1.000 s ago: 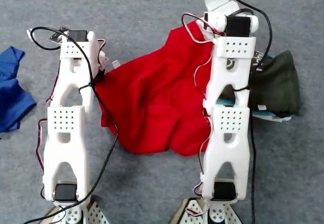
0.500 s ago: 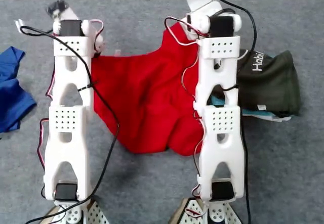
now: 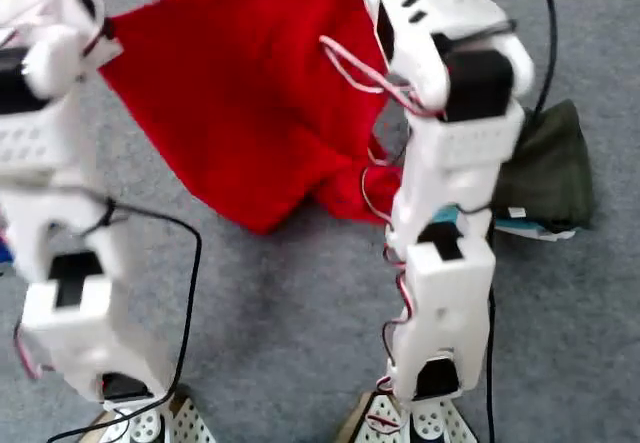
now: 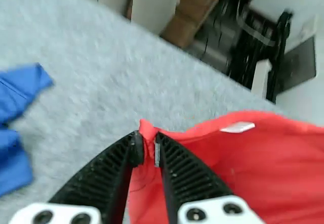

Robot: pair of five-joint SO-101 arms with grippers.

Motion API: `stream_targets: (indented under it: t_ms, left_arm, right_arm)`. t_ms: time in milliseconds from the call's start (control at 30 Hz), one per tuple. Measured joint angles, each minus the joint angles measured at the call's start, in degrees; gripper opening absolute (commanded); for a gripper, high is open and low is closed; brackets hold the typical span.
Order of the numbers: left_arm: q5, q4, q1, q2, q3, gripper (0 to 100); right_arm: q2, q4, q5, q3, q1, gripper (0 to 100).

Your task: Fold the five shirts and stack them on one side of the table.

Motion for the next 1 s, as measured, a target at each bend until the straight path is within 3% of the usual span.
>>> stream_targets:
  t_ms: [400, 800, 1000]
  left_arm:
    - [-10.3, 0.0, -5.8, -38.1, 15.9, 2]
    - [-13.3, 0.0, -12.1, -51.9, 18.8, 2]
    - [-14.5, 0.0, -12.2, -58.5, 33.7, 2]
  right_arm:
    - [-22.6, 0.0, 0.0, -0.2, -3.3, 0.4]
    - [-32.9, 0.0, 0.0, -0.3, -3.5, 0.4]
    - [-33.2, 2.5, 0.0, -0.3, -7.8, 0.4]
